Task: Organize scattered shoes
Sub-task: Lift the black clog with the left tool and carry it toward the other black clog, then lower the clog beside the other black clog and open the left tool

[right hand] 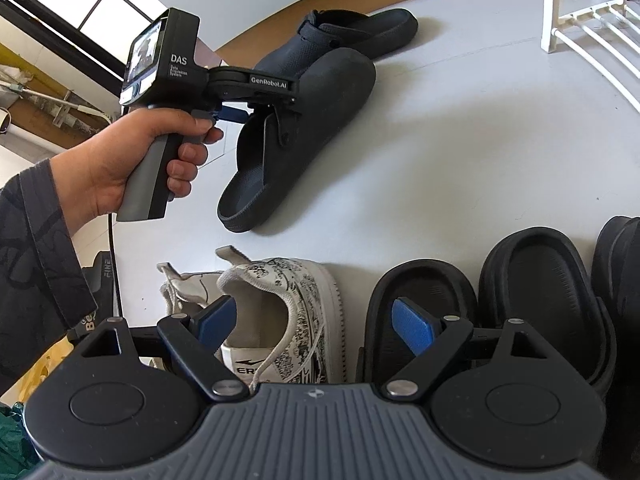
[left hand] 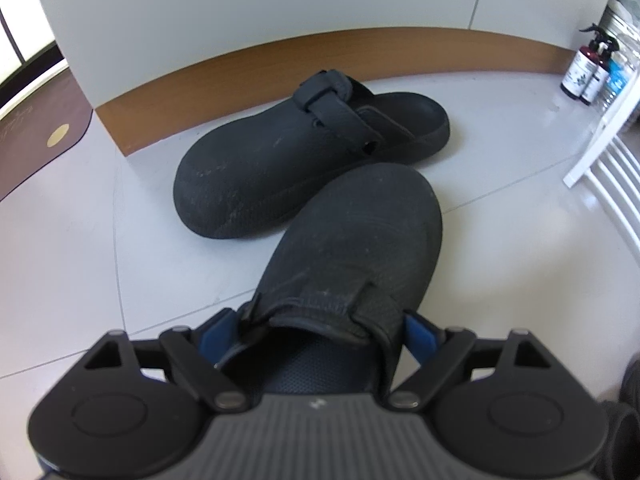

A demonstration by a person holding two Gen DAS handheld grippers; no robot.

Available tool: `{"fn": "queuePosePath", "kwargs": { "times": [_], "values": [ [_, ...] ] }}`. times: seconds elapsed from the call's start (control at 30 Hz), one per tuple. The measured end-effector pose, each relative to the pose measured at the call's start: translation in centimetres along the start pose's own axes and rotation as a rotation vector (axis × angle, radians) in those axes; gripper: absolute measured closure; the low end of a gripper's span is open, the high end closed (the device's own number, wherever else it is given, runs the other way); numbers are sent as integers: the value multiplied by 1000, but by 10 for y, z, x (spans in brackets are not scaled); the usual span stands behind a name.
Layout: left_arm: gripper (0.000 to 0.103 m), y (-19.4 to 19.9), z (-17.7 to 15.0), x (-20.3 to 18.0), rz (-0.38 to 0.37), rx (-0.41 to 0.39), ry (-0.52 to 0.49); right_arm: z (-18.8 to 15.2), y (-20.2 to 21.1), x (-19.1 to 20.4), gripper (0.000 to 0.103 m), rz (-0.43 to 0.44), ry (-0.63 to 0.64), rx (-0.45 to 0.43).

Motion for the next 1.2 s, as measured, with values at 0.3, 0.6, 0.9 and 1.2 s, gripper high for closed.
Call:
{"fn": "queuePosePath", "kwargs": {
  "times": [0.3,0.6,0.9,1.2],
  "values": [
    [19,13,-18,-20,-77,5,-89,15,3,-13,14,-28,-10,-42],
    [21,54,-30,-32,-222,-31,-66,23,3,-28,14,-68,18,-67],
    [21,93,-47,-8,-256,-73,30,41,3,-25,14,-104,122,-112],
    [20,126,-77,9,-257,-89,206,62,-1,-10,14,-127,268,-178]
  ]
}}
Point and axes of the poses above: each gripper's, at about its wrist camera, not at the fingertips, and y roughly against the way its jaws point, x to its left, z to its top, the point moved 8 cm from there along -y, roughly the way its jaws point
